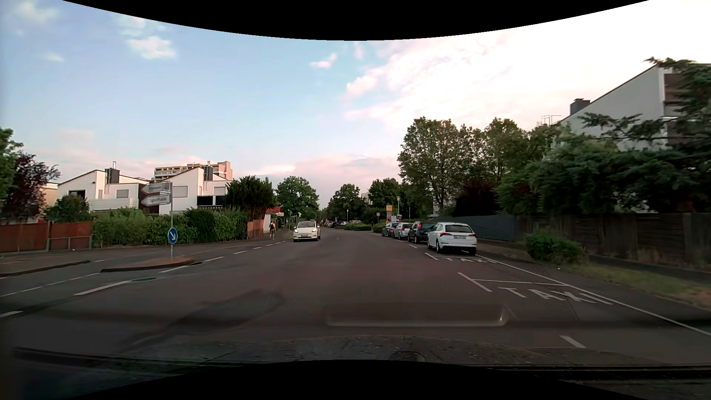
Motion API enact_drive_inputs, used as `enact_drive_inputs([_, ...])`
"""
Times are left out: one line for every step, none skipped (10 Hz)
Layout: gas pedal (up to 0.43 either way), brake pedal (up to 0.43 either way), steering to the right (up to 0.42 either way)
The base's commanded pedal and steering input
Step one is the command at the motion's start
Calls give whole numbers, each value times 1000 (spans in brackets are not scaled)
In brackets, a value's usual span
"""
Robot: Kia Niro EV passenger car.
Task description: Follow the waypoints while adhering to traffic rules and regulations
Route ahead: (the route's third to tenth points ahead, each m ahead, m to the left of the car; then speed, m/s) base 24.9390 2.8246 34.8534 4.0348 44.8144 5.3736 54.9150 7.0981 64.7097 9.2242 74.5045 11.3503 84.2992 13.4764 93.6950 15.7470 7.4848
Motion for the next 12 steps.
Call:
enact_drive_inputs([20,0,-12])
enact_drive_inputs([20,0,-12])
enact_drive_inputs([20,0,-12])
enact_drive_inputs([20,0,-12])
enact_drive_inputs([20,0,-12])
enact_drive_inputs([20,0,-12])
enact_drive_inputs([20,0,-13])
enact_drive_inputs([20,0,-13])
enact_drive_inputs([20,0,-13])
enact_drive_inputs([20,0,-13])
enact_drive_inputs([20,0,-13])
enact_drive_inputs([20,0,-13])
